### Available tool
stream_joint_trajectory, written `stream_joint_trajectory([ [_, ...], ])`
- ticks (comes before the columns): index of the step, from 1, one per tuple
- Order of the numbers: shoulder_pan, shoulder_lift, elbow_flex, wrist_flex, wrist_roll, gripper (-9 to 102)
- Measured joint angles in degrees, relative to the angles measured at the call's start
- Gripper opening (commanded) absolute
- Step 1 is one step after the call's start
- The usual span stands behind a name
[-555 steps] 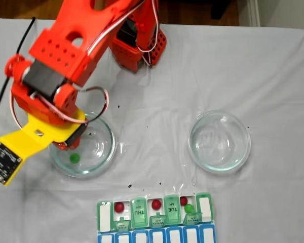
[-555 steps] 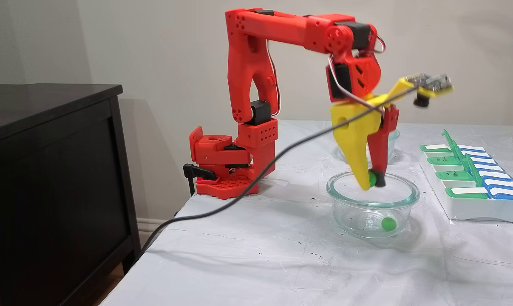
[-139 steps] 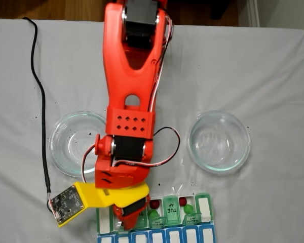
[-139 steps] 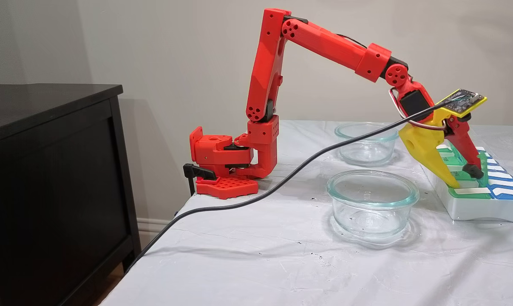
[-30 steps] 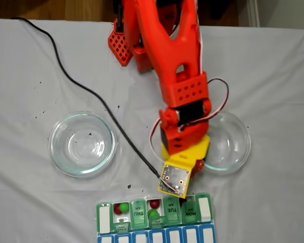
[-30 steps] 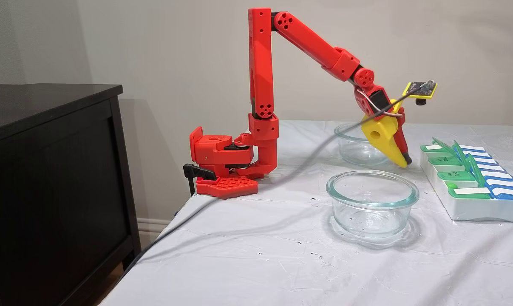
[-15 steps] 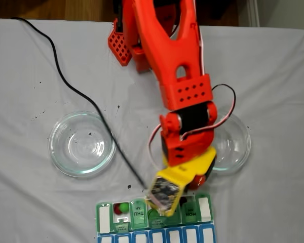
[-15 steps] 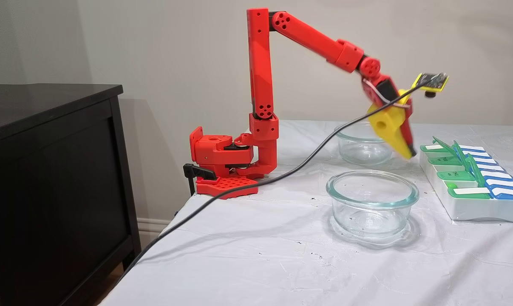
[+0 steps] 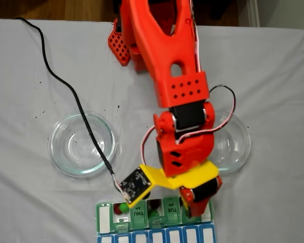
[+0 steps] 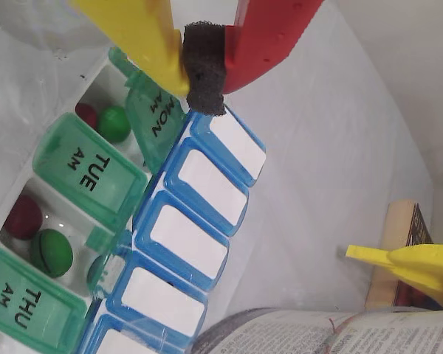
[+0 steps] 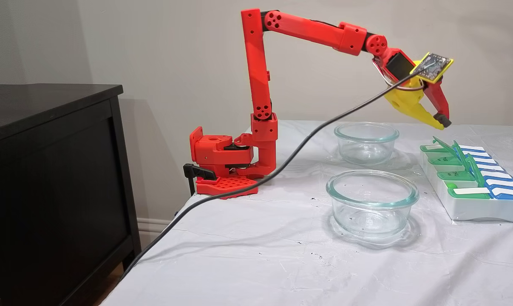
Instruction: Sort medicines into box.
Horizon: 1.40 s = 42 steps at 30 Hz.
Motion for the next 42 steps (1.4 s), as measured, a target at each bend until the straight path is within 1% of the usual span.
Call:
stream_joint_trajectory([
  [6,-0.44,-1.76,0.00,-2.46,0.26,0],
  [9,-0.44,-2.81,0.00,-2.20,-0.26,0],
  [16,-0.44,-5.54,0.00,3.52,-2.99,0],
  [22,-0.44,-7.73,-1.49,6.86,-4.83,0],
  [37,-3.34,-11.16,0.35,5.54,-10.90,0],
  [42,-1.85,-9.67,0.35,4.66,-9.49,0],
])
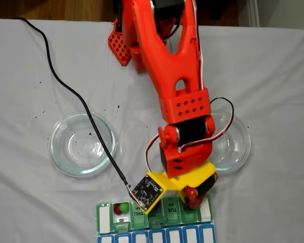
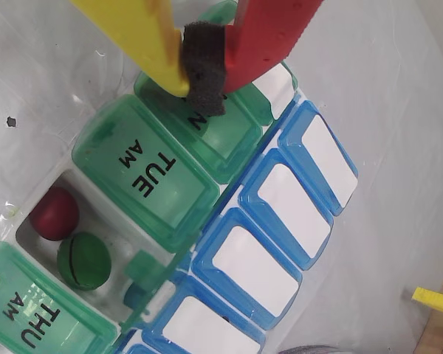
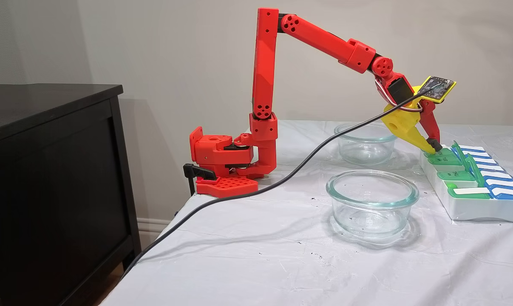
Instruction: Sort medicines into box.
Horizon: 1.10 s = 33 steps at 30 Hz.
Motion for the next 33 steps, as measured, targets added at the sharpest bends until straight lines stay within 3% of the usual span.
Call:
stream_joint_trajectory([
  [13,9.40,10.63,1.58,-14.50,5.63,0],
  [22,10.11,10.63,1.49,-12.30,4.04,0],
  [27,10.55,8.88,1.58,-16.70,3.69,0],
  [33,10.72,7.73,1.58,-16.35,-2.20,0],
])
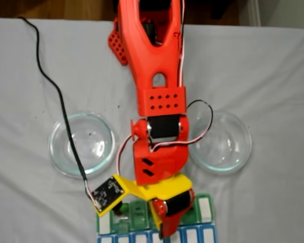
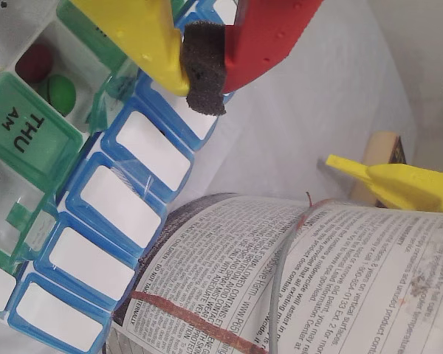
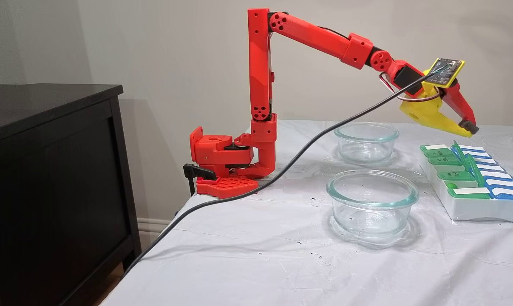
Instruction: Sort medicines into box.
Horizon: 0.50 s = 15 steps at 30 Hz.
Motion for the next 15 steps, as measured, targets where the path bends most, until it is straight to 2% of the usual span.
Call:
stream_joint_trajectory([
  [15,1.05,-2.20,-1.23,8.70,-2.64,0],
])
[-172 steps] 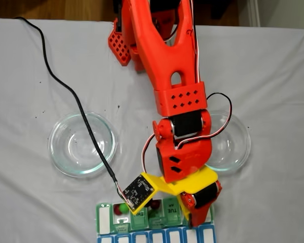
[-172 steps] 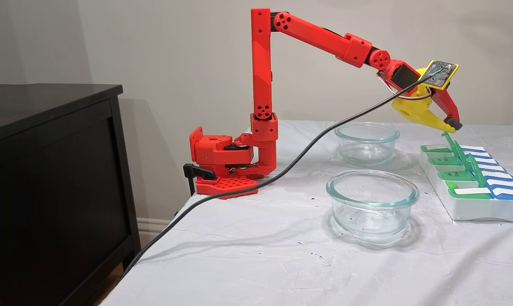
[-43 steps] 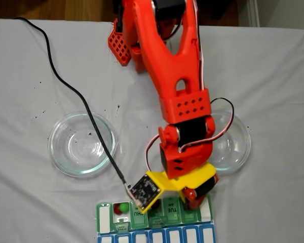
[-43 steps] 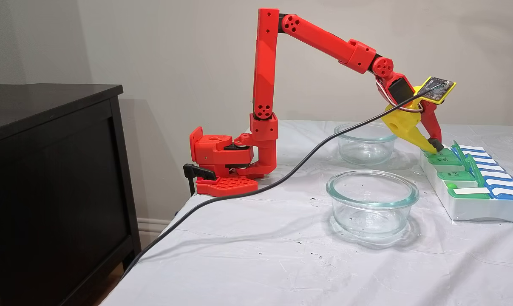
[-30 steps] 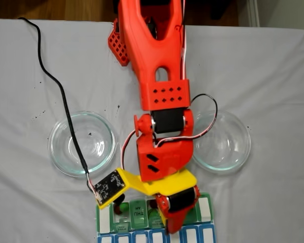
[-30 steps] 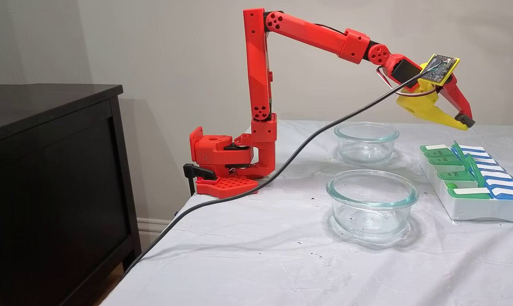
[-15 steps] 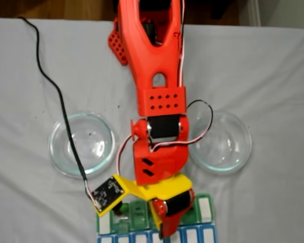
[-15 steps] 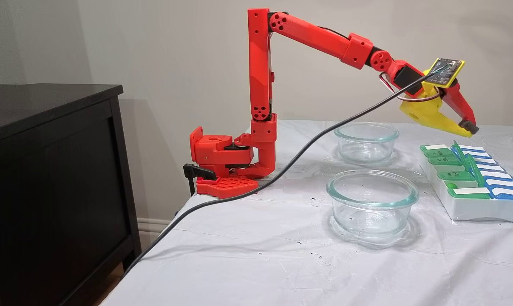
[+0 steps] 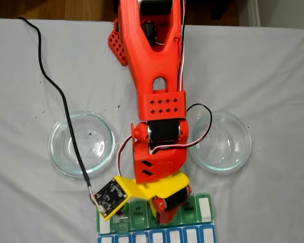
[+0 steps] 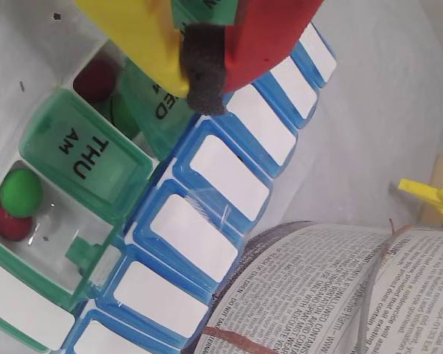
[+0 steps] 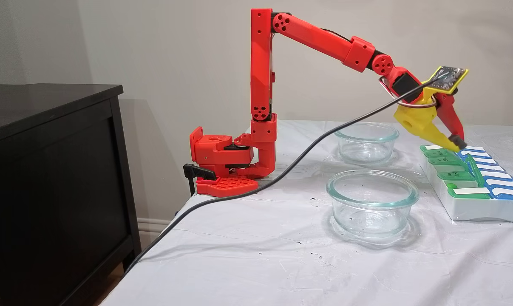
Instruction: Sort medicines into box.
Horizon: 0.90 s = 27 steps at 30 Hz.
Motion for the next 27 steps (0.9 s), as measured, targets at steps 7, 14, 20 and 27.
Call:
stream_joint_trajectory([
  [7,2.72,-0.09,-0.44,4.75,-1.05,0],
  [14,2.72,2.55,1.14,8.09,-2.81,0],
  [20,0.09,8.26,7.91,4.75,-3.52,0],
  [27,-0.79,9.23,9.49,2.02,-5.27,0],
])
